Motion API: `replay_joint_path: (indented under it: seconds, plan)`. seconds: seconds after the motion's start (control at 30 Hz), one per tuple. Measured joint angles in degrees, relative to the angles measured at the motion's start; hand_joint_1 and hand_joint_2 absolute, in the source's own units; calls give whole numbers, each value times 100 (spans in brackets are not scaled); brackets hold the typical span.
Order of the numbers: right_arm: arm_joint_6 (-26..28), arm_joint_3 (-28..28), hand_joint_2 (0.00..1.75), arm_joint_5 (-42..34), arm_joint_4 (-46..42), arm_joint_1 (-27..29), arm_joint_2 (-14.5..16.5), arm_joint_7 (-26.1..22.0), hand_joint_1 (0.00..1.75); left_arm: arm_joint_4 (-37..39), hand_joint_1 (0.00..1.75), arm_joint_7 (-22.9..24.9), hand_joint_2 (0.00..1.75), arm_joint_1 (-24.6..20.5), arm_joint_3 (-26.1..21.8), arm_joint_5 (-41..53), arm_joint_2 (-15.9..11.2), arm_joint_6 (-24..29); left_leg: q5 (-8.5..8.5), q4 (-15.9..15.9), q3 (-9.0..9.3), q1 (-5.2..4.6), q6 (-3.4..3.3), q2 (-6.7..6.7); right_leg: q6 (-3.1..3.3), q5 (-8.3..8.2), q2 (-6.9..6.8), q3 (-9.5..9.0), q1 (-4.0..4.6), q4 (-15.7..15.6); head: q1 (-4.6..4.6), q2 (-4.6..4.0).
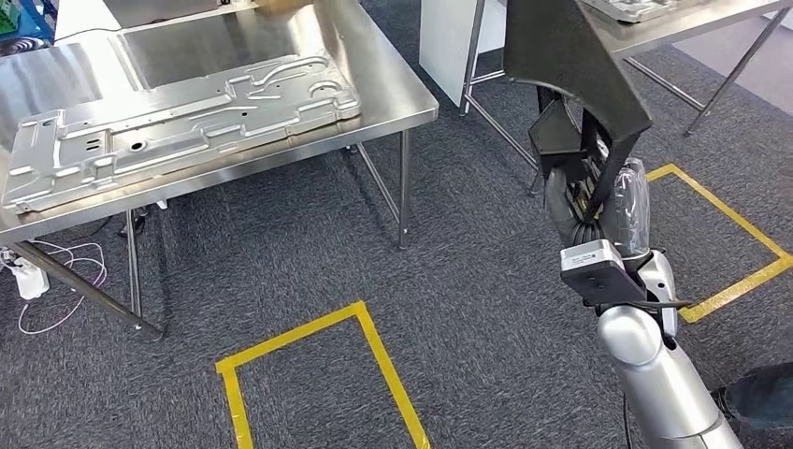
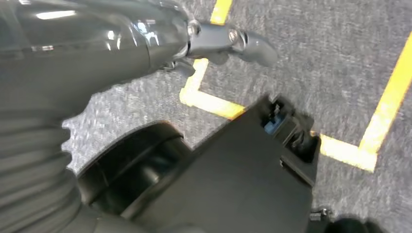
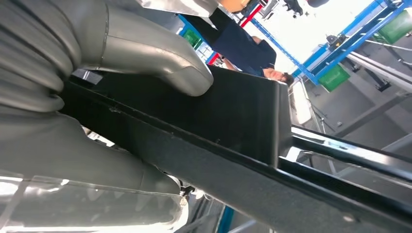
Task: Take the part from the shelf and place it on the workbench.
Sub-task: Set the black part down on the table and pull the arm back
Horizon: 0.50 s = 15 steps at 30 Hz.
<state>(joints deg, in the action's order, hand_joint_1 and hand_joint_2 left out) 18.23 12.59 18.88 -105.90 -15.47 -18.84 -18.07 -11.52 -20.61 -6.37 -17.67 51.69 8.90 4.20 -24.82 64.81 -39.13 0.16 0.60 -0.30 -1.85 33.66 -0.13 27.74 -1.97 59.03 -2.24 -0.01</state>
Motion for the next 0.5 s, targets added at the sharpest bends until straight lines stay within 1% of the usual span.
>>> replay_joint_path:
  seconds: [0.03,0.07,0.13,0.17,0.2,0.23,0.3,0.33,0.37,0.4,0.43,0.47,0.5]
  plan:
    - [3,1,175,0,1,-1,3,-4,175,3,0,2,175,7,1,0,0,0,-27,-137,56,-31,-31,2,-45,29,0,-23,6,-20,-8,0]
    - [7,2,175,-3,1,-1,8,-15,175,4,0,-2,175,10,1,-1,0,0,-101,-194,82,-52,-59,-1,-98,28,-1,-51,16,-32,-9,0]
    - [14,3,175,-14,-7,11,15,-71,175,0,0,-10,175,7,-1,-2,0,0,-193,-334,182,-44,-115,-30,-192,-15,-10,-63,7,5,-3,1]
    - [16,4,175,-21,-11,12,22,-106,175,-2,0,-11,175,10,-1,3,0,0,-211,-383,246,-28,-146,-46,-219,-39,-11,-2,7,131,7,1]
    - [18,4,175,-28,-15,9,28,-137,175,-4,0,-9,175,15,-1,7,0,0,-234,-429,322,-16,-178,-58,-230,-40,-10,142,12,359,21,1]
    - [20,3,175,-33,-17,11,34,-156,175,-5,0,-7,175,22,0,11,0,0,-264,-465,392,-9,-207,-65,-230,7,-8,368,17,676,42,1]
    - [23,5,175,-38,-17,28,44,-174,175,-4,0,-3,175,37,1,15,0,0,-349,-496,510,-13,-242,-80,-229,223,-7,891,35,1309,102,1]
    - [24,7,175,-39,-17,44,47,-178,175,-4,0,-2,175,44,1,17,0,0,-402,-501,578,-18,-247,-92,-228,314,-7,1097,40,1461,134,1]
    - [24,8,175,-39,-17,54,50,-179,175,-4,0,-1,175,50,1,20,0,0,-461,-503,656,-24,-248,-105,-221,315,-7,1223,47,1447,166,1]
    - [22,9,175,-34,-17,59,52,-179,175,-4,0,1,175,55,1,23,0,0,-524,-504,745,-29,-247,-116,-209,184,-7,1264,57,1265,199,1]
    - [21,8,175,-18,-17,58,52,-178,175,-4,0,2,175,60,1,26,1,0,-592,-505,842,-35,-243,-125,-191,-88,-7,1242,73,947,234,1]
    - [19,8,175,11,-16,58,51,-175,175,-1,0,2,175,66,1,27,3,-1,-661,-503,933,-42,-233,-130,-154,-435,-5,1204,100,605,259,1]
    - [16,9,175,46,-14,54,50,-172,175,4,0,2,175,70,1,28,5,-1,-721,-508,997,-48,-215,-138,-118,-678,-3,1163,129,331,276,1]
